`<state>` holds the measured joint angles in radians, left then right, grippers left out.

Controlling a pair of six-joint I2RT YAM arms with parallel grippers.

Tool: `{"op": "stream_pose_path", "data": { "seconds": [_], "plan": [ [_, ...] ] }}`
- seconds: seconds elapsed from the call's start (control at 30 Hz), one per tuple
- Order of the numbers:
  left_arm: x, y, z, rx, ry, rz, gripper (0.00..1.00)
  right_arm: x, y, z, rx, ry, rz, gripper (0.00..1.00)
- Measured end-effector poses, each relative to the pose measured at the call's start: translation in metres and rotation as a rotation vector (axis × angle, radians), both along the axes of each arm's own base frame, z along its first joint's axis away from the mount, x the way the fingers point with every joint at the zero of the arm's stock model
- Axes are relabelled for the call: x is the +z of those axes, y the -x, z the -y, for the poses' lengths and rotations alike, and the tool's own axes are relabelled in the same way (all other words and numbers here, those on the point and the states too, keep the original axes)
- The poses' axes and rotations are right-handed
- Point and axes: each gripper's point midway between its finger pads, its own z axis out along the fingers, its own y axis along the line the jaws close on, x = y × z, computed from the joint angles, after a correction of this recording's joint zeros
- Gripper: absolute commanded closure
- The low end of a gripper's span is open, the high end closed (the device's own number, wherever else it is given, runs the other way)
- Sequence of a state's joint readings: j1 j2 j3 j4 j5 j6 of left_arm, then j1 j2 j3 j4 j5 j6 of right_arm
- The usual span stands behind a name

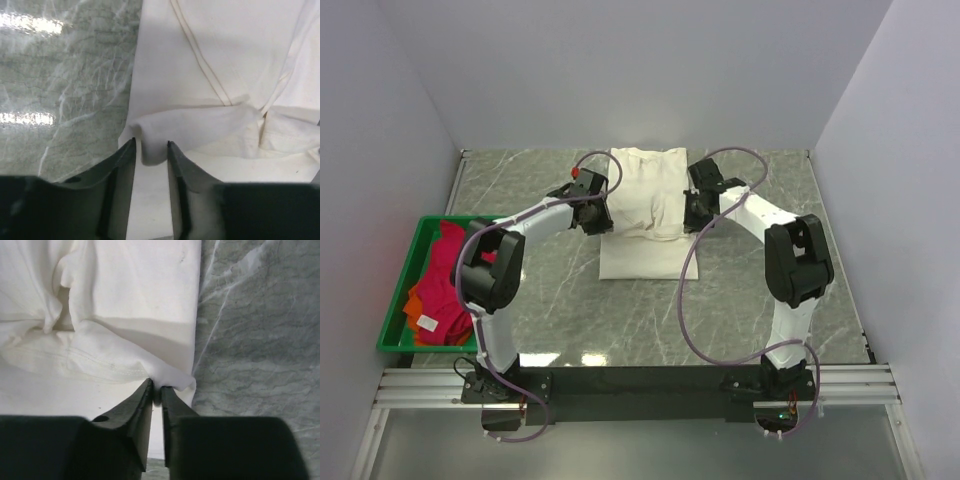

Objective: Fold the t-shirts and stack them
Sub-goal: Fold the tshirt

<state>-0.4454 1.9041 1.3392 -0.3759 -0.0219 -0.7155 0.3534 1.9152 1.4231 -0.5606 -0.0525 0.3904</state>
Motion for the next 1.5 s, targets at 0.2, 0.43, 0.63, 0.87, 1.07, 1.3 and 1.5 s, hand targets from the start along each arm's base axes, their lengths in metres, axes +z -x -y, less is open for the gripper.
{"op": "stream_pose_path", "data": {
  "seconds": [0.2,0.43,0.63,0.87,1.07,1.3,1.5],
  "plan": [
    [0.011,0.001,-0.010,0.027,-0.027,0.040,0.13,0.013,-0.001,0.001,0.016,0.008,0.038,0.62],
    [0.075,0.025,0.004,0.010,0.004,0.177,0.19,0.064,0.010,-0.014,0.054,-0.038,0.170,0.68],
    [0.058,0.076,0.041,-0.085,0.031,0.136,0.48,0.043,0.039,-0.041,0.135,-0.047,0.130,0.72],
    [-0.010,0.095,0.044,-0.100,-0.039,-0.022,0.59,-0.005,0.047,-0.050,0.158,-0.021,0.030,0.75],
    [-0.034,0.104,0.042,-0.094,-0.055,-0.082,0.62,-0.038,0.028,-0.052,0.152,0.034,-0.021,0.75],
    [-0.035,0.103,0.044,-0.095,-0.035,-0.068,0.62,-0.024,-0.044,-0.040,0.047,0.046,0.073,0.75],
    [-0.035,0.103,0.046,-0.099,-0.022,-0.059,0.61,0.001,-0.109,-0.015,-0.054,0.011,0.177,0.74]
  ]
}}
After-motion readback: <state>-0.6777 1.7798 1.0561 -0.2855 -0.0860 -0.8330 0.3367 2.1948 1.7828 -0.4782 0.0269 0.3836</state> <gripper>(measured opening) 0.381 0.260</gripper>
